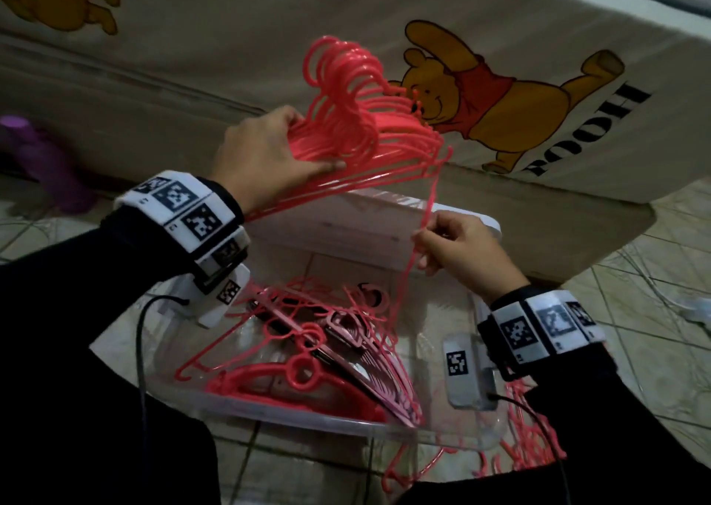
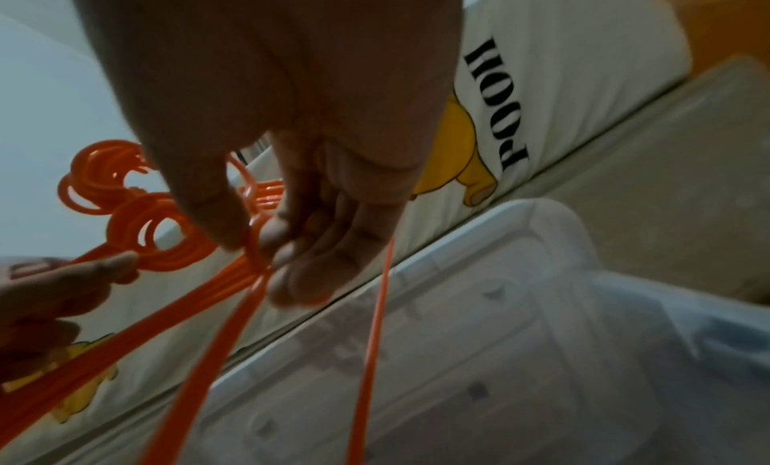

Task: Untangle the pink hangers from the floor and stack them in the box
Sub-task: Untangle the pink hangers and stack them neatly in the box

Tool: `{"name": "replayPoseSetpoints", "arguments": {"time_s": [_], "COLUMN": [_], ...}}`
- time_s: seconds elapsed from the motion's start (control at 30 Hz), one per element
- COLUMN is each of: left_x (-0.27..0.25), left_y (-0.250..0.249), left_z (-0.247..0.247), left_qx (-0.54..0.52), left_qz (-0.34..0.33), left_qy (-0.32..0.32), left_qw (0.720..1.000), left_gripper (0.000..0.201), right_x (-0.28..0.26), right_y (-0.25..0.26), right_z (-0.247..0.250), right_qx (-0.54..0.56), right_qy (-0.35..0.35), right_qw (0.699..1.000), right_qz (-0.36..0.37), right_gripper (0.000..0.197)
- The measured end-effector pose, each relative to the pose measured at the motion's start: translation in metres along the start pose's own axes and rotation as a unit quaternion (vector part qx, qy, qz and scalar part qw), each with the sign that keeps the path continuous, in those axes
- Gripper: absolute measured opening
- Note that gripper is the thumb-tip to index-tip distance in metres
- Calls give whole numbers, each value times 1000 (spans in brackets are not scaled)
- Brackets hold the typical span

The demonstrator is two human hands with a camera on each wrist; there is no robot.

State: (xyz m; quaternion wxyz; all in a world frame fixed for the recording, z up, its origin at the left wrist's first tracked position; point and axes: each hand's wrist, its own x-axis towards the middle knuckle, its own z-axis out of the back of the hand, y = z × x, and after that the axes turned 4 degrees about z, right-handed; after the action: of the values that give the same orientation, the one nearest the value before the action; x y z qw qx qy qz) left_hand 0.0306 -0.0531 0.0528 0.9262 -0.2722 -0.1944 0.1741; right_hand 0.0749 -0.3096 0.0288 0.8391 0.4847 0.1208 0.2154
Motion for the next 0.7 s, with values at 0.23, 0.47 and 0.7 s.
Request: {"name": "replayPoseSetpoints", "arguments": {"time_s": [0.23, 0.47, 0.7], "left_x": [-4, -12, -15], "left_y": [-2, -7, -9], "left_z": [2, -3, -9], "left_qx": [9, 20, 53], "left_qz": [-27, -79, -102], "left_qy": [14, 17, 91], "left_qw": [999, 997, 989], "left_gripper": [70, 81, 92], "right_x": [-8, -9, -5], "right_y": [9, 21, 34], "right_z": [11, 15, 13], "right_qx": [-278, -353, -241], "right_qy": [119, 92, -14], "right_qw": [951, 923, 940], "right_qz": [61, 124, 242], "right_gripper": [14, 8, 5]}}
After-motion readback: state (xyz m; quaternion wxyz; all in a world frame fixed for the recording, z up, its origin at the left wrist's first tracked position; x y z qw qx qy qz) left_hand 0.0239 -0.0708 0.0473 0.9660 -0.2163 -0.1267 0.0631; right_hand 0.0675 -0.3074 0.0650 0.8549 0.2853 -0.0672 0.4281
